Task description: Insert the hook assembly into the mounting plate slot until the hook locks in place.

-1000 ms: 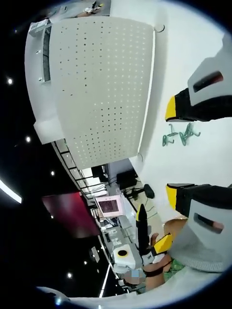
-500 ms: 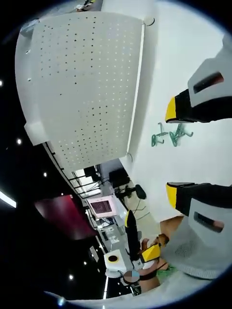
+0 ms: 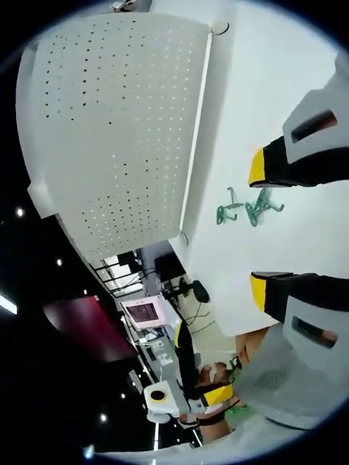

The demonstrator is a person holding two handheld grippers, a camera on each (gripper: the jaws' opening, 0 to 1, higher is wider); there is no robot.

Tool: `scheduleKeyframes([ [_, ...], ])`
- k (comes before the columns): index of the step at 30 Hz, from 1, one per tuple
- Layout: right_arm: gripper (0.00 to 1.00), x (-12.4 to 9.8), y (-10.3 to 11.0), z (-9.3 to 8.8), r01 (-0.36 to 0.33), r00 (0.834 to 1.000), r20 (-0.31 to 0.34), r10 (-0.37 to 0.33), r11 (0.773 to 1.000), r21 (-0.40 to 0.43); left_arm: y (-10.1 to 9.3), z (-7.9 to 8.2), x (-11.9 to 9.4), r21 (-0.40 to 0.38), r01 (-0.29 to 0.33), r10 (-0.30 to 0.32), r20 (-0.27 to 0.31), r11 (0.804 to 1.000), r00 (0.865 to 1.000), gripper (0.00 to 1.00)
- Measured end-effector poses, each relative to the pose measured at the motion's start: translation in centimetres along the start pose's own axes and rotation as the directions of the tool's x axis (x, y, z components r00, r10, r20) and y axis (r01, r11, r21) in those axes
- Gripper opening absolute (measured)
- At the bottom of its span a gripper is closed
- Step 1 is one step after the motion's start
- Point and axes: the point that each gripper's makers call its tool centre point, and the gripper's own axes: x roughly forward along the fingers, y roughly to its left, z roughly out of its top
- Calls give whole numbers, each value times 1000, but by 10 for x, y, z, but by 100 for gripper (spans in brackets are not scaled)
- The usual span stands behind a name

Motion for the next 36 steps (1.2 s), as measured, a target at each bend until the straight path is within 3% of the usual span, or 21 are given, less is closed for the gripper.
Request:
scheduleKeyframes([
  [23,39,30,-9,-26,-38,995,-86,41,998,43,1,-5,0,-24,-13,13,2,1000,1000,88],
  [36,35,46,-21,-34,-12,992,-128,19,999,50,2,-11,3,-29,-9,8,-20,1000,1000,88],
])
